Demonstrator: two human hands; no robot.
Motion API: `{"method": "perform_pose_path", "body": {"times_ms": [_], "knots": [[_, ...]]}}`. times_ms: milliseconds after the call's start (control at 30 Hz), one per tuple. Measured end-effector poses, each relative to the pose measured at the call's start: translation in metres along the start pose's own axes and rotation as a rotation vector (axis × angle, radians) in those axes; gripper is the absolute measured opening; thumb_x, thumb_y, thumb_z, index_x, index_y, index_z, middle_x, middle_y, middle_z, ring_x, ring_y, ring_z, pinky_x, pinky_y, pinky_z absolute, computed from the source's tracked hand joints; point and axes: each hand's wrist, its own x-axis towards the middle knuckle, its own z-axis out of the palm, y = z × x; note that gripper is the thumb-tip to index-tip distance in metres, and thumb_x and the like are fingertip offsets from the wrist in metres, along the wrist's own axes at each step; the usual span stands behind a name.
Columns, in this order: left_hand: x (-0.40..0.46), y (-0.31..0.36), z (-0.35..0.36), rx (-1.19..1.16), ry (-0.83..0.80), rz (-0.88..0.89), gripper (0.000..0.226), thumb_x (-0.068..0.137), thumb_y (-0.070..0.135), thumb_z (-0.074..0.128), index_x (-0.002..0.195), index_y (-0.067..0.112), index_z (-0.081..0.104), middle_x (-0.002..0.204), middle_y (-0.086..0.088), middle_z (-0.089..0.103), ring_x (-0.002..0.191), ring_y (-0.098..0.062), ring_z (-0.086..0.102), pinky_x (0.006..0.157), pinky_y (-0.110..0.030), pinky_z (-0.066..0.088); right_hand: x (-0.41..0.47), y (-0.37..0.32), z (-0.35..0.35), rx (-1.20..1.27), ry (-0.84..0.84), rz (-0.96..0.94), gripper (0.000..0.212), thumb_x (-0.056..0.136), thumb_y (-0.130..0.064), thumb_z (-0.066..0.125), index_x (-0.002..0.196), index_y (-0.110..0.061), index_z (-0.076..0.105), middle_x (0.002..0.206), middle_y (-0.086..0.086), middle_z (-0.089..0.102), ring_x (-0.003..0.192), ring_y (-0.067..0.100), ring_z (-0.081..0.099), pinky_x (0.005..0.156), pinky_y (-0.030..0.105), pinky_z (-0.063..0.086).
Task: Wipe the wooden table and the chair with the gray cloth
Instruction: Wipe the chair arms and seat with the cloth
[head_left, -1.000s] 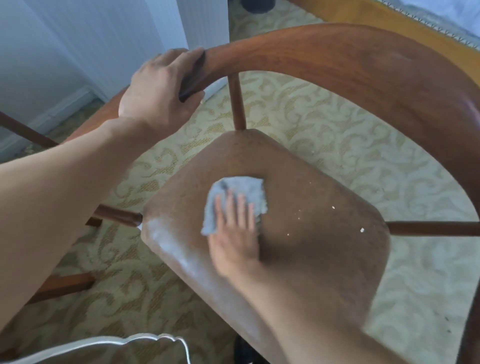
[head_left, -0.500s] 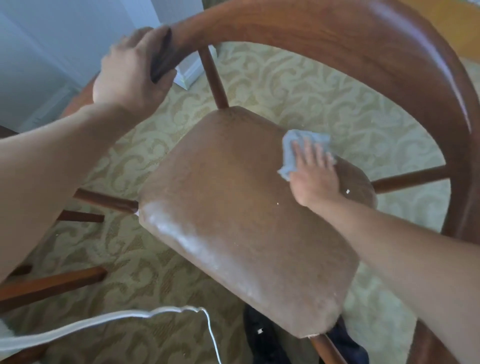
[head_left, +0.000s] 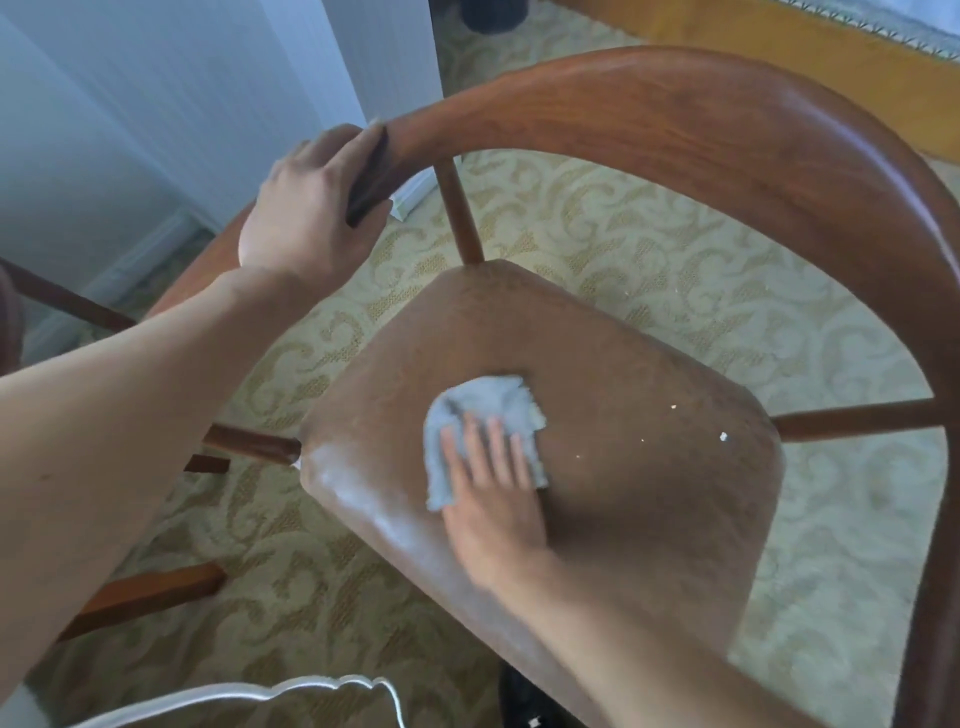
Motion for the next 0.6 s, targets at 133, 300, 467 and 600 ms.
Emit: {"method": "perform_pose_path", "body": {"times_ms": [133, 300, 467, 600], "knots": [[-0.001, 0.001, -0.001, 0.012, 0.004, 0.014, 0.057, 0.092, 0.03, 0.056, 0.146, 0.02, 0.041, 0.133, -0.003, 0.056, 0.107, -0.034, 0.058, 0.093, -0.051, 0.05, -0.017, -0.042, 0.025, 0.004, -0.052, -0.218, 0.085, 0.09, -0.037, 0.054, 0.163, -0.022, 0.011, 0.172, 0.007, 0.007, 0.158, 0.035, 0.003, 0.126, 0.053, 0.01], [-0.002, 0.001, -0.001, 0.01, 0.016, 0.032, 0.055, 0.092, 0.029, 0.057, 0.145, 0.022, 0.042, 0.136, -0.001, 0.054, 0.107, -0.035, 0.058, 0.093, -0.052, 0.05, 0.035, 0.069, -0.016, -0.198, 0.062, 0.022, 0.082, 0.099, -0.042, 0.042, 0.163, -0.022, -0.006, 0.172, 0.009, -0.004, 0.158, 0.033, -0.001, 0.126, 0.052, 0.0], [-0.002, 0.002, -0.001, 0.002, 0.026, 0.032, 0.054, 0.092, 0.028, 0.058, 0.143, 0.024, 0.043, 0.138, 0.0, 0.054, 0.108, -0.037, 0.059, 0.092, -0.053, 0.05, 0.022, 0.176, -0.061, -0.139, 0.05, 0.446, 0.077, 0.104, -0.039, 0.034, 0.161, -0.021, -0.013, 0.171, 0.008, -0.01, 0.158, 0.03, -0.006, 0.128, 0.049, 0.004], [-0.002, 0.004, -0.003, -0.007, 0.037, 0.03, 0.054, 0.093, 0.027, 0.059, 0.144, 0.023, 0.043, 0.138, -0.001, 0.053, 0.107, -0.037, 0.059, 0.091, -0.054, 0.05, -0.017, 0.123, -0.037, -0.074, 0.064, 0.434, 0.074, 0.101, -0.035, 0.034, 0.163, -0.02, -0.004, 0.171, 0.015, 0.0, 0.158, 0.033, 0.0, 0.128, 0.049, 0.003]]}}
